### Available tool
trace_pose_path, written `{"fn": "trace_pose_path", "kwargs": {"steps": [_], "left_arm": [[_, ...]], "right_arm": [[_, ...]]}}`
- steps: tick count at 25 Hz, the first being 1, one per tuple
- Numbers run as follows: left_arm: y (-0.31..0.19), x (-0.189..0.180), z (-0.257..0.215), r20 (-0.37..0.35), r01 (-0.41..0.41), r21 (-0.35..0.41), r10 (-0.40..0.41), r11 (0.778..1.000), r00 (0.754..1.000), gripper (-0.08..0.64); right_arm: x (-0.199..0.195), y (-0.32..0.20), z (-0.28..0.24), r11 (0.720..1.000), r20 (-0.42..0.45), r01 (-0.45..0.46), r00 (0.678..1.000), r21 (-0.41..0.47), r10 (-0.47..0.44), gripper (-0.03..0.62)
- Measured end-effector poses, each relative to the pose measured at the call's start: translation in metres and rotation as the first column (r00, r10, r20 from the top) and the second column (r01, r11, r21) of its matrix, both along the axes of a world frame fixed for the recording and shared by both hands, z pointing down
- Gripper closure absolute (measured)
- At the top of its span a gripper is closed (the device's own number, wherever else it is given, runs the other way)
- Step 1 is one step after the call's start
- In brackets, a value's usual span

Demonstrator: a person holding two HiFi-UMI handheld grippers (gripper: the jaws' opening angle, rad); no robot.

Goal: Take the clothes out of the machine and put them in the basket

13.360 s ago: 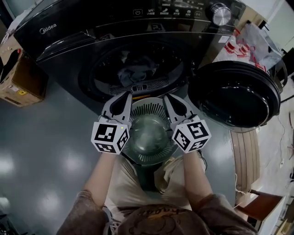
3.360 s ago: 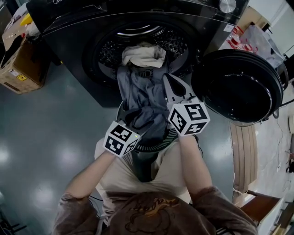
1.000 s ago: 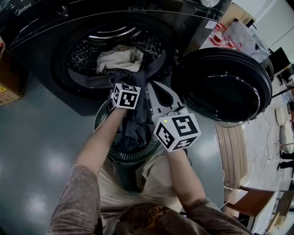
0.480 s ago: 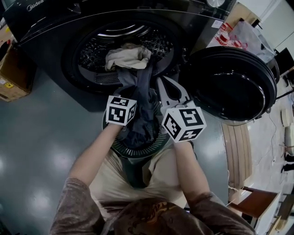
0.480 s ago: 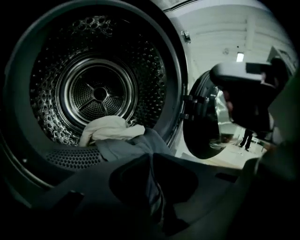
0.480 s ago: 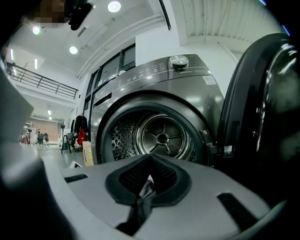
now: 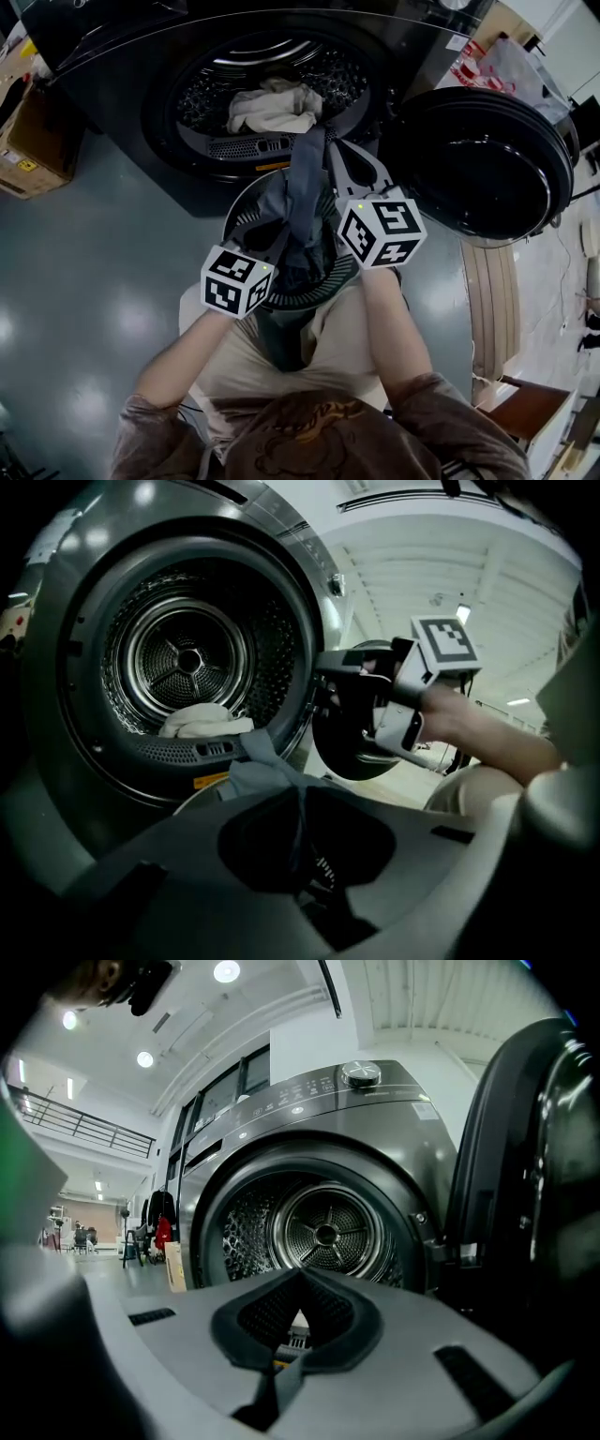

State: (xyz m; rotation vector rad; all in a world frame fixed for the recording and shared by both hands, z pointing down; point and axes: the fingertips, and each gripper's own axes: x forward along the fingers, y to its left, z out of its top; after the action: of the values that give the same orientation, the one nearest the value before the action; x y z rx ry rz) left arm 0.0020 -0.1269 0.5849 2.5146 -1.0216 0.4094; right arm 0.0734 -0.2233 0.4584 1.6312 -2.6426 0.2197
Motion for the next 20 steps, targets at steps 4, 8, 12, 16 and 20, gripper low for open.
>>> {"fn": "trace_pose_path", "kwargs": {"steps": [4, 8, 12, 16, 20], "left_arm": [[0.021, 0.008, -0.001, 0.003, -0.030, 0.005, 0.030, 1.000, 1.000, 0.519], [0.013, 0.003, -0.006, -0.009, -0.007, 0.024, 0.007, 1.000, 1.000, 0.405], [-0.015, -0.005, -0.013, -0.002, 0.032, 0.067, -0.032, 0.997, 0.999, 0.337], [-0.061, -0.005, -0.021, 0.026, 0.051, 0.131, -0.055, 0.990, 0.998, 0.303], [-0.124, -0.001, -0.023, 0.097, 0.069, 0.201, -0.090, 0.977, 0.991, 0.287]], "right_arm": [[-0.004, 0.000, 0.001, 1.000, -0.001, 0.005, 1.000, -0.004, -0.005, 0.594], [-0.008, 0.000, 0.002, 1.000, -0.001, 0.011, 1.000, -0.008, -0.011, 0.594], [-0.011, 0.001, 0.002, 1.000, 0.003, 0.018, 1.000, -0.008, -0.018, 0.594], [-0.011, 0.003, -0.002, 1.000, 0.020, 0.023, 1.000, -0.006, -0.023, 0.594], [-0.014, 0.006, -0.004, 0.999, 0.018, 0.040, 0.999, 0.000, -0.040, 0.594]]}}
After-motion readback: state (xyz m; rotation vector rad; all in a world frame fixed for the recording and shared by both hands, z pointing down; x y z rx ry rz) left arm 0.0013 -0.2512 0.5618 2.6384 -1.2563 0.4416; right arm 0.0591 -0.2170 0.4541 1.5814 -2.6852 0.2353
